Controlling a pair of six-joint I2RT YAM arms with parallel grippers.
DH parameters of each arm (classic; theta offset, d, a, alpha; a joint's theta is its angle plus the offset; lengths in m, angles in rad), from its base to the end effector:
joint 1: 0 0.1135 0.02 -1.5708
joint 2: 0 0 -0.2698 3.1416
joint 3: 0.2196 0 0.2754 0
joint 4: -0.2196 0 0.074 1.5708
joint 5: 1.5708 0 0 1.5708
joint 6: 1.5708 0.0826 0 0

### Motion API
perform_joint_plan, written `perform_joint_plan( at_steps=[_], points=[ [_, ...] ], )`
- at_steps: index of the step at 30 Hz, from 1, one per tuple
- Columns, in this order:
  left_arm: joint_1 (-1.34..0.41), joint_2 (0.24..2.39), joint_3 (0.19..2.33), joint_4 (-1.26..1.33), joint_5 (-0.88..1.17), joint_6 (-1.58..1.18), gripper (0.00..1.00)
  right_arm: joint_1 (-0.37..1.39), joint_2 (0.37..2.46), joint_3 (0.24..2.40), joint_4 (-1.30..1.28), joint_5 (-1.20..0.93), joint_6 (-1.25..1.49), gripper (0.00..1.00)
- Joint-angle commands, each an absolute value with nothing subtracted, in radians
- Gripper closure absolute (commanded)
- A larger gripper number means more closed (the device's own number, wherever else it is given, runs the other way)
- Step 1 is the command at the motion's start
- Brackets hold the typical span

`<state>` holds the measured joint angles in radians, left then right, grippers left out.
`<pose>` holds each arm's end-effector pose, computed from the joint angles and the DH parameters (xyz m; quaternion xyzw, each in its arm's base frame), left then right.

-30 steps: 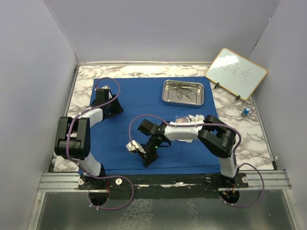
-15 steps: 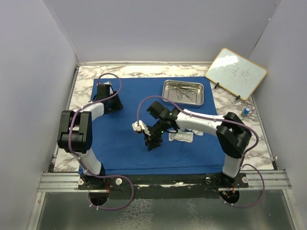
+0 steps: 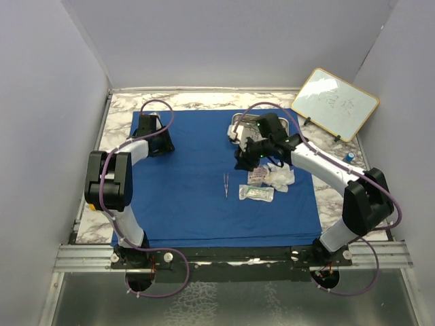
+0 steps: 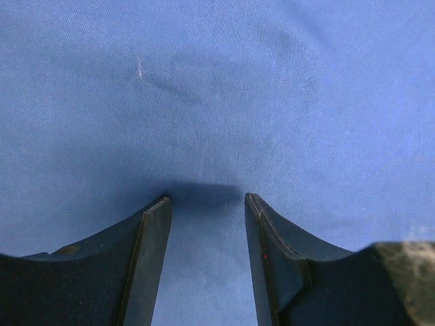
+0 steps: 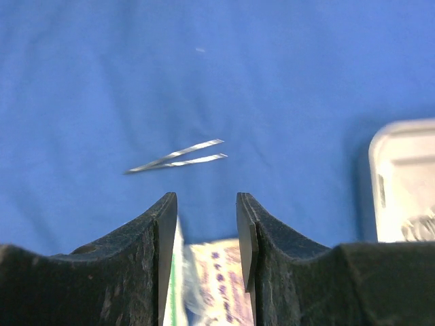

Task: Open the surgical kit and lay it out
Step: Pick up the medical item from the container.

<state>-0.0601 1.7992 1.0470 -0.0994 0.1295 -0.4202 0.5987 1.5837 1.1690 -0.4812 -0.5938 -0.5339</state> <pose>0.4197 -0.0359 0.1192 -0.1449 0.9231 -0.1424 0.3267 0.2901 0.2538 0.2187 -0.5658 0.7095 0.2862 0.3075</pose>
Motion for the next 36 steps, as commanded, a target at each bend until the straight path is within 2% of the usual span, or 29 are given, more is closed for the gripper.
perform_joint_plan(
  at_steps=[1, 9, 18, 29, 36],
  points=[
    [-0.055, 1.845, 1.053, -0.135, 0.159, -0.398, 0.50, 0.521, 1.563, 1.179, -0.363, -0.425, -0.410, 0.58],
    [-0.055, 1.888, 1.098, -0.160, 0.183, -0.381, 0.50, 0.467, 1.623, 1.237, -0.303, -0.272, -0.352, 0.56],
    [-0.056, 1.805, 1.122, -0.167, 0.221, -0.348, 0.49, 0.400, 1.735, 1.345, -0.276, -0.160, -0.328, 0.50],
    [-0.055, 1.646, 1.205, -0.204, 0.350, -0.276, 0.47, 0.289, 1.978, 1.584, -0.411, -0.199, -0.357, 0.54],
    [-0.056, 1.582, 1.207, -0.192, 0.448, -0.251, 0.47, 0.253, 2.057, 1.633, -0.472, -0.241, -0.396, 0.56]
  ],
)
